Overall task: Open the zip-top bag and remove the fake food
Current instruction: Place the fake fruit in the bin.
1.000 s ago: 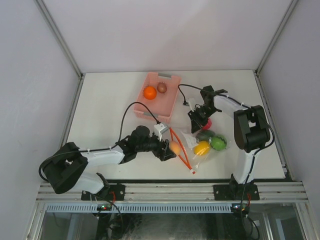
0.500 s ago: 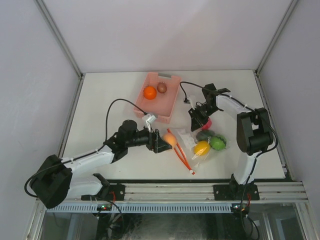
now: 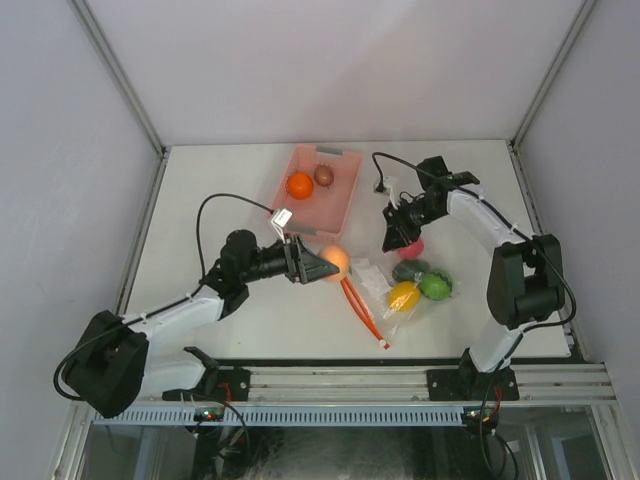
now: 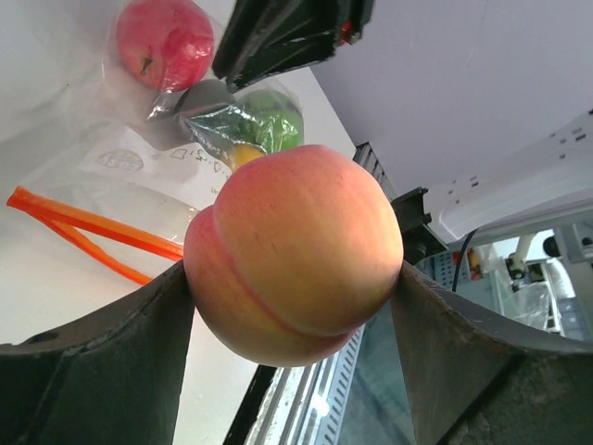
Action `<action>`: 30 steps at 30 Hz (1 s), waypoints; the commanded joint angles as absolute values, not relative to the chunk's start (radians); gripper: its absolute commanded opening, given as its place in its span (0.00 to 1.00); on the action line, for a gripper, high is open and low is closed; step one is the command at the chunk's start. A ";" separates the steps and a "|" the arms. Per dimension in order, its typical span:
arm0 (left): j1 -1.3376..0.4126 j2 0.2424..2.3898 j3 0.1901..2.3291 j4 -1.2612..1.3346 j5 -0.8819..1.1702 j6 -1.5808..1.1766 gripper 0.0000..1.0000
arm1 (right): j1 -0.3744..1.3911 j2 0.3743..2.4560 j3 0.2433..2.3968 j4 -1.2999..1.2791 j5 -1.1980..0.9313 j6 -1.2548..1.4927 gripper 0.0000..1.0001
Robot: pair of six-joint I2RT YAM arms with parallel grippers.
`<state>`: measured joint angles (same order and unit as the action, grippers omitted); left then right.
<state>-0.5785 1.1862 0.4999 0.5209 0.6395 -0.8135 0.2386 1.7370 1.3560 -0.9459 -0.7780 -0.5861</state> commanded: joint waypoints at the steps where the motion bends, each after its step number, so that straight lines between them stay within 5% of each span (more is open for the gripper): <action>1: -0.547 1.228 0.566 0.637 0.678 -0.920 0.09 | 0.226 1.664 1.353 -0.933 -0.857 -0.620 0.18; 19: -0.381 1.458 0.733 0.692 0.661 -0.970 0.08 | 0.199 1.555 1.307 -0.904 -0.961 -0.665 0.18; 30: -0.372 1.576 0.982 0.290 0.420 -0.684 0.08 | 0.200 1.562 1.303 -0.904 -0.963 -0.669 0.19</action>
